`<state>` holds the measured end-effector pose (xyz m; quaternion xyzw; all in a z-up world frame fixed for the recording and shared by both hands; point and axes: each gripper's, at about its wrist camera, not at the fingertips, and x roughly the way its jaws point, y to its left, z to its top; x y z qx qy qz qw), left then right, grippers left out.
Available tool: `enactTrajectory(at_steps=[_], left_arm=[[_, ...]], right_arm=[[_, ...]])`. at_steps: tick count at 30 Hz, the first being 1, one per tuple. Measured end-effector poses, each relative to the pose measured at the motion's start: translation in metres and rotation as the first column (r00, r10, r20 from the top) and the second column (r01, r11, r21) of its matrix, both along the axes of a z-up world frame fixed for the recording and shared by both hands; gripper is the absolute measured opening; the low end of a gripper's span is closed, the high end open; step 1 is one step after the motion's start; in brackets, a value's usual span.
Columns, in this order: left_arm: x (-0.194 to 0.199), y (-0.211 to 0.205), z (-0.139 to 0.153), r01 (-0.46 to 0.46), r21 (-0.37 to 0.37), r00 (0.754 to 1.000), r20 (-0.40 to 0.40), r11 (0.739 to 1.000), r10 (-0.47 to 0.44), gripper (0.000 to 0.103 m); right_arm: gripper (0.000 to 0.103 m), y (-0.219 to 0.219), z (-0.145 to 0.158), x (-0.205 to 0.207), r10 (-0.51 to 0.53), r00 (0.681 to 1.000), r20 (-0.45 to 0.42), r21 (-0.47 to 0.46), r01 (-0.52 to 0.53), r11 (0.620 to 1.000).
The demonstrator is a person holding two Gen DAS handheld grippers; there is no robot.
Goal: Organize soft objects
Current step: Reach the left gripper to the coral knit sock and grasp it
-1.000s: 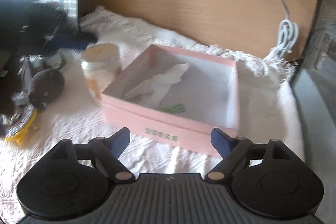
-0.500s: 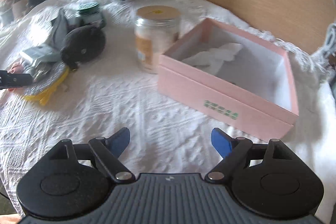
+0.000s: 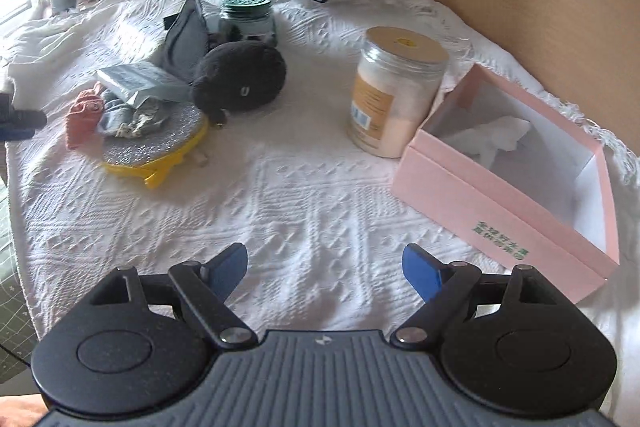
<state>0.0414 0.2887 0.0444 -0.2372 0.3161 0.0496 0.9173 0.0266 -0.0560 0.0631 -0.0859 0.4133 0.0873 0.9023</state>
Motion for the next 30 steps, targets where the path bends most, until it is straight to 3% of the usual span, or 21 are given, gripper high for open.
enactTrajectory(at_steps=[5, 9, 12, 14, 16, 18, 19, 23, 25, 30], left_arm=[[0.025, 0.003, -0.003, 0.062, -0.107, 0.998, -0.015, 0.992, -0.064, 0.026], [0.055, -0.002, -0.015, 0.030, -0.096, 0.996, -0.081, 0.995, -0.038, 0.026], [0.062, -0.007, -0.022, 0.092, -0.179, 0.992, -0.074, 0.980, -0.107, 0.027], [0.063, -0.021, -0.020, 0.191, -0.168, 0.979, -0.043, 0.967, -0.201, 0.027], [0.066, -0.036, -0.021, 0.240, -0.102, 0.968, -0.053, 0.965, -0.246, 0.030], [0.070, -0.042, -0.027, 0.193, -0.032, 0.976, -0.097, 0.981, -0.195, 0.030], [0.071, -0.040, -0.031, 0.166, -0.040, 0.979, -0.111, 0.985, -0.169, 0.033], [0.069, -0.030, -0.036, 0.146, -0.108, 0.985, -0.076, 0.983, -0.155, 0.031], [0.070, -0.029, -0.035, 0.156, -0.119, 0.985, -0.052, 0.981, -0.163, 0.030], [0.083, -0.025, -0.044, 0.179, -0.216, 0.979, -0.061, 0.960, -0.197, 0.024]], right_arm=[[0.085, 0.005, -0.002, -0.005, 0.000, 1.000, -0.013, -0.015, 0.000, 1.000], [0.085, 0.005, -0.003, -0.010, -0.004, 1.000, -0.016, -0.035, 0.004, 0.999], [0.085, 0.002, -0.002, -0.016, -0.011, 1.000, -0.013, -0.047, 0.010, 0.999], [0.086, -0.002, -0.004, -0.018, -0.023, 0.999, -0.022, -0.045, 0.022, 0.999], [0.086, -0.006, -0.008, -0.018, -0.040, 0.998, -0.044, -0.036, 0.038, 0.999], [0.086, -0.008, -0.012, -0.017, -0.052, 0.996, -0.068, -0.029, 0.050, 0.998], [0.086, -0.008, -0.014, -0.017, -0.053, 0.995, -0.079, -0.027, 0.051, 0.998], [0.089, -0.014, -0.021, -0.021, -0.065, 0.992, -0.109, -0.006, 0.065, 0.998], [0.096, -0.017, -0.023, -0.022, -0.087, 0.990, -0.113, 0.005, 0.088, 0.996], [0.103, -0.032, -0.029, -0.019, -0.127, 0.978, -0.168, 0.081, 0.142, 0.987]])
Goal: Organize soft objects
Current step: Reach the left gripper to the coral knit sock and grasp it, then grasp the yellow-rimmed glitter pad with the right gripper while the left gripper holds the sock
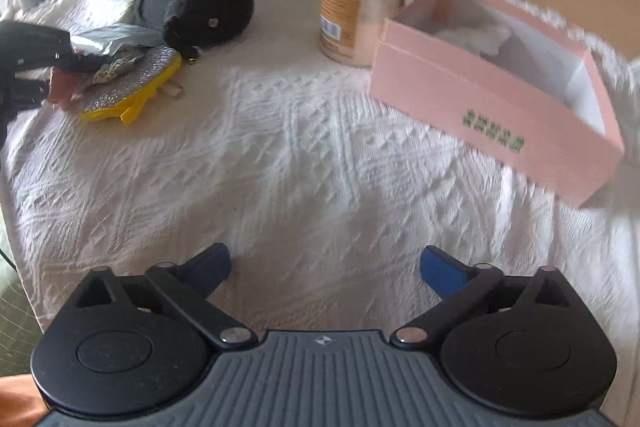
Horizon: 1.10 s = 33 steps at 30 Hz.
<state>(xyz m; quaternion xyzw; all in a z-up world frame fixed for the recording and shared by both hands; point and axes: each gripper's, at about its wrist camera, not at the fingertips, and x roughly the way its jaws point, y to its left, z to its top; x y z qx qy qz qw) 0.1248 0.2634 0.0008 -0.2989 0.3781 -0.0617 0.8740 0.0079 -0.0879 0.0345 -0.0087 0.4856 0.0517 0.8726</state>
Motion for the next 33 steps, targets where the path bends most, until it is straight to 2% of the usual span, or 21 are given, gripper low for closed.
enactTrajectory(at_steps=[4, 8, 11, 15, 17, 19, 22, 26, 30, 33], left_arm=[[-0.001, 0.007, -0.005, -0.019, -0.076, 1.000, -0.012, 0.997, 0.018, 0.022], [-0.001, 0.006, -0.001, 0.000, -0.075, 1.000, -0.020, 0.997, -0.001, 0.018], [-0.008, 0.000, 0.010, 0.022, -0.025, 0.999, 0.040, 0.999, -0.021, 0.014], [-0.020, 0.002, 0.028, 0.031, -0.018, 0.993, 0.117, 0.999, -0.028, 0.011], [-0.025, 0.006, 0.037, 0.032, -0.023, 0.990, 0.140, 0.999, -0.028, 0.011], [-0.031, 0.013, 0.047, 0.035, -0.031, 0.985, 0.167, 0.999, -0.029, 0.011], [-0.042, 0.023, 0.060, 0.037, -0.025, 0.978, 0.205, 0.999, -0.031, 0.011], [-0.057, 0.043, 0.071, 0.001, -0.020, 0.973, 0.232, 1.000, 0.004, 0.011], [-0.068, 0.065, 0.076, -0.033, -0.022, 0.971, 0.237, 0.999, 0.037, 0.011], [-0.072, 0.079, 0.078, -0.049, -0.029, 0.970, 0.237, 0.998, 0.055, 0.011]], right_arm=[[0.103, 0.001, -0.001, -0.004, 0.013, 1.000, 0.020, -0.007, -0.013, 1.000], [0.103, 0.001, -0.002, -0.006, 0.000, 0.999, 0.032, -0.001, 0.000, 1.000], [0.103, 0.002, -0.001, -0.005, -0.001, 1.000, 0.022, -0.002, 0.001, 1.000], [0.103, 0.006, 0.003, 0.007, 0.057, 0.998, -0.004, -0.030, -0.057, 0.998], [0.103, 0.009, 0.011, 0.011, 0.070, 0.997, 0.036, -0.037, -0.068, 0.997], [0.103, 0.012, 0.024, 0.017, 0.084, 0.993, 0.080, 0.000, -0.084, 0.996], [0.103, 0.023, 0.040, 0.033, 0.116, 0.987, 0.114, 0.061, -0.123, 0.990], [0.103, 0.049, 0.051, 0.067, 0.170, 0.978, 0.120, 0.113, -0.184, 0.976], [0.103, 0.084, 0.047, 0.098, 0.242, 0.963, 0.119, 0.131, -0.256, 0.958], [0.103, 0.107, 0.035, 0.118, 0.265, 0.961, 0.085, 0.149, -0.275, 0.950]])
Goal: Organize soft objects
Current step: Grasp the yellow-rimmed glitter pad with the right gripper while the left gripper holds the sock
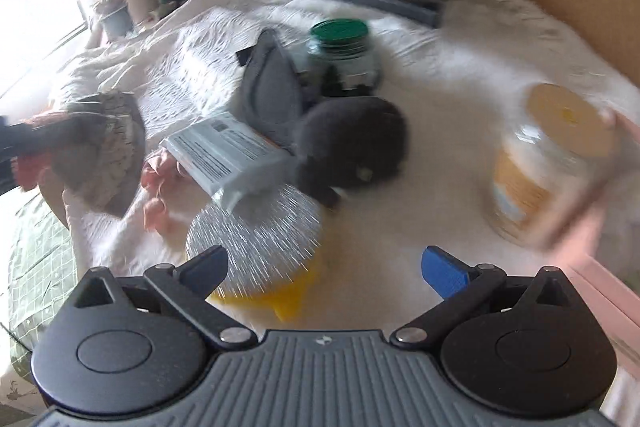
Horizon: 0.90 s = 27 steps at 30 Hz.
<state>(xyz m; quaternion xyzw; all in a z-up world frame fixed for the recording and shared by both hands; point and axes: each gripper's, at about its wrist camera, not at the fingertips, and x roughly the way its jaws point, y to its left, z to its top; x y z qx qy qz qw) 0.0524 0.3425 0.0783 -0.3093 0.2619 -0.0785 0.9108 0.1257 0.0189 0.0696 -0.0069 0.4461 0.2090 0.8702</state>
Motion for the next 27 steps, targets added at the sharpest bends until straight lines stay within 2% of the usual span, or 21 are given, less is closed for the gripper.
enactTrajectory(at_steps=[6, 13, 14, 16, 17, 19, 20, 27], left_arm=[[-0.003, 0.012, -0.009, -0.011, -0.021, 1.000, -0.022, 1.000, 0.010, 0.011], [-0.004, 0.010, -0.023, -0.004, -0.030, 0.997, -0.071, 1.000, 0.002, 0.011], [-0.004, 0.009, -0.023, -0.001, -0.029, 0.997, -0.071, 1.000, -0.001, 0.011], [-0.003, 0.008, -0.023, 0.002, -0.027, 0.997, -0.072, 1.000, -0.004, 0.011], [-0.002, 0.007, -0.024, 0.004, -0.028, 0.997, -0.074, 1.000, -0.006, 0.011], [0.000, 0.003, -0.025, 0.010, -0.034, 0.997, -0.078, 0.999, -0.013, 0.011], [0.002, 0.000, -0.027, 0.015, -0.040, 0.997, -0.080, 0.999, -0.018, 0.011], [0.014, -0.031, -0.032, 0.085, -0.062, 0.991, -0.094, 0.994, -0.091, 0.011]], right_arm=[[0.103, 0.032, -0.033, 0.029, -0.001, 0.998, -0.067, -0.011, 0.000, 1.000], [0.102, 0.039, -0.033, 0.024, 0.008, 0.999, -0.045, -0.009, -0.009, 1.000], [0.098, 0.038, -0.032, 0.023, 0.011, 0.999, -0.044, -0.006, -0.012, 1.000], [0.071, 0.035, -0.023, 0.016, 0.044, 0.998, -0.035, 0.015, -0.043, 0.999], [0.066, 0.035, -0.018, 0.011, 0.041, 0.999, -0.017, -0.003, -0.041, 0.999], [0.041, 0.032, -0.009, 0.002, 0.052, 0.999, 0.008, -0.021, -0.052, 0.998], [0.034, 0.027, -0.004, -0.003, 0.053, 0.999, 0.006, -0.012, -0.052, 0.999], [0.021, -0.027, 0.023, -0.036, -0.006, 1.000, 0.018, 0.046, 0.005, 0.999]])
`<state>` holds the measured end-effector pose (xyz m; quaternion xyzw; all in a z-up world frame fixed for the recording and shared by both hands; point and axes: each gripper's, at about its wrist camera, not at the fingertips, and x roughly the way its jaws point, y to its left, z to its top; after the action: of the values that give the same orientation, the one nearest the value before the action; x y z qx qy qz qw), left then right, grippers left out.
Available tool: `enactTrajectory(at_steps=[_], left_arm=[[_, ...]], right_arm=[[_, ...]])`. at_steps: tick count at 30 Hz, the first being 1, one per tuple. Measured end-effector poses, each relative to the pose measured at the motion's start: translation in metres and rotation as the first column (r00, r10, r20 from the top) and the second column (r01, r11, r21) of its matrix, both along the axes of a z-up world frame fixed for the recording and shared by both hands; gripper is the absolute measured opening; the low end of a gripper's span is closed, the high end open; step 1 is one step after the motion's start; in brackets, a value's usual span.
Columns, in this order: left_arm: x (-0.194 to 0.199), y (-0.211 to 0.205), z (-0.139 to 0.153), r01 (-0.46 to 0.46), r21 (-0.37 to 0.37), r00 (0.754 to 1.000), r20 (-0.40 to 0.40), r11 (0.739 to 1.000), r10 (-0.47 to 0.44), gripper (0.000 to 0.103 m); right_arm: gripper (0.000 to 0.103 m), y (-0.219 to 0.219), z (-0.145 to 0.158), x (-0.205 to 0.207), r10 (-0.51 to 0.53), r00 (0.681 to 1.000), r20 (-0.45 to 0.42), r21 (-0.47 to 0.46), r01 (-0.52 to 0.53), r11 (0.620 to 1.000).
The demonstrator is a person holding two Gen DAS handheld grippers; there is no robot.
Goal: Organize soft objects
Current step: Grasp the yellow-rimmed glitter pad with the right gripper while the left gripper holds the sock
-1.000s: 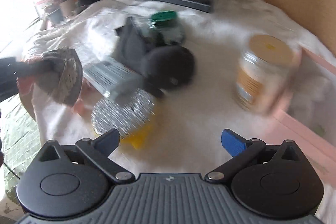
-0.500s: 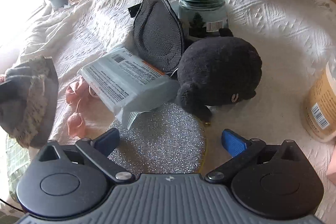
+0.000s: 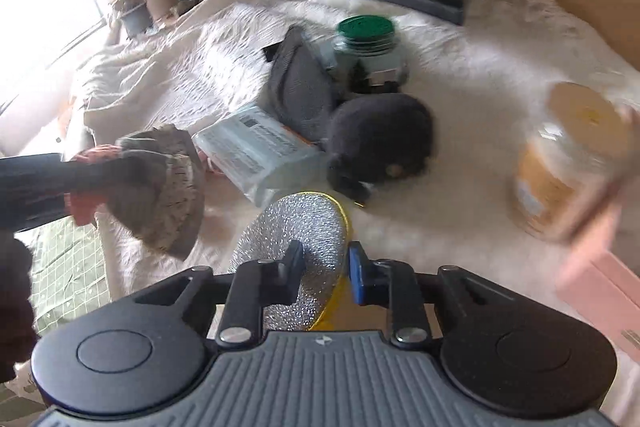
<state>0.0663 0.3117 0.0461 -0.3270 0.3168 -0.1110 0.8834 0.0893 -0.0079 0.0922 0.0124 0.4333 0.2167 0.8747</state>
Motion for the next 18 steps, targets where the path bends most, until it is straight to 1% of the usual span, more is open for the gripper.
enactTrajectory(at_steps=[3, 5, 7, 9, 12, 14, 16, 18], left_arm=[[0.003, -0.019, 0.004, 0.050, 0.016, 0.999, 0.012, 0.999, -0.050, 0.011], [0.005, -0.035, 0.006, 0.099, 0.046, 0.995, 0.014, 0.994, -0.099, 0.011], [0.006, -0.051, 0.007, 0.156, 0.075, 0.988, 0.007, 0.985, -0.157, 0.011], [0.006, -0.069, 0.006, 0.228, 0.097, 0.973, -0.007, 0.969, -0.229, 0.011], [0.004, -0.097, 0.005, 0.331, 0.138, 0.943, -0.017, 0.933, -0.332, 0.011], [0.004, -0.115, 0.004, 0.392, 0.146, 0.919, -0.021, 0.908, -0.394, 0.011], [0.003, -0.133, 0.000, 0.457, 0.138, 0.889, -0.034, 0.879, -0.457, 0.011], [0.000, -0.151, -0.005, 0.520, 0.142, 0.854, -0.052, 0.842, -0.518, 0.011]], right_arm=[[0.019, -0.032, 0.008, -0.017, -0.051, 0.999, 0.005, 0.008, 0.051, 0.999], [0.018, -0.054, 0.011, -0.032, -0.083, 0.997, 0.008, 0.007, 0.083, 0.997], [0.017, -0.070, 0.011, -0.044, -0.110, 0.994, 0.005, -0.002, 0.110, 0.994], [0.017, -0.086, 0.010, -0.055, -0.141, 0.990, -0.003, -0.008, 0.141, 0.990], [0.017, -0.107, 0.009, -0.070, -0.201, 0.980, -0.004, -0.013, 0.201, 0.980], [0.017, -0.121, 0.012, -0.079, -0.239, 0.971, -0.005, 0.002, 0.239, 0.971], [0.017, -0.133, 0.016, -0.090, -0.269, 0.963, 0.009, 0.020, 0.269, 0.963], [0.017, -0.138, 0.019, -0.096, -0.273, 0.962, 0.012, 0.038, 0.272, 0.962]])
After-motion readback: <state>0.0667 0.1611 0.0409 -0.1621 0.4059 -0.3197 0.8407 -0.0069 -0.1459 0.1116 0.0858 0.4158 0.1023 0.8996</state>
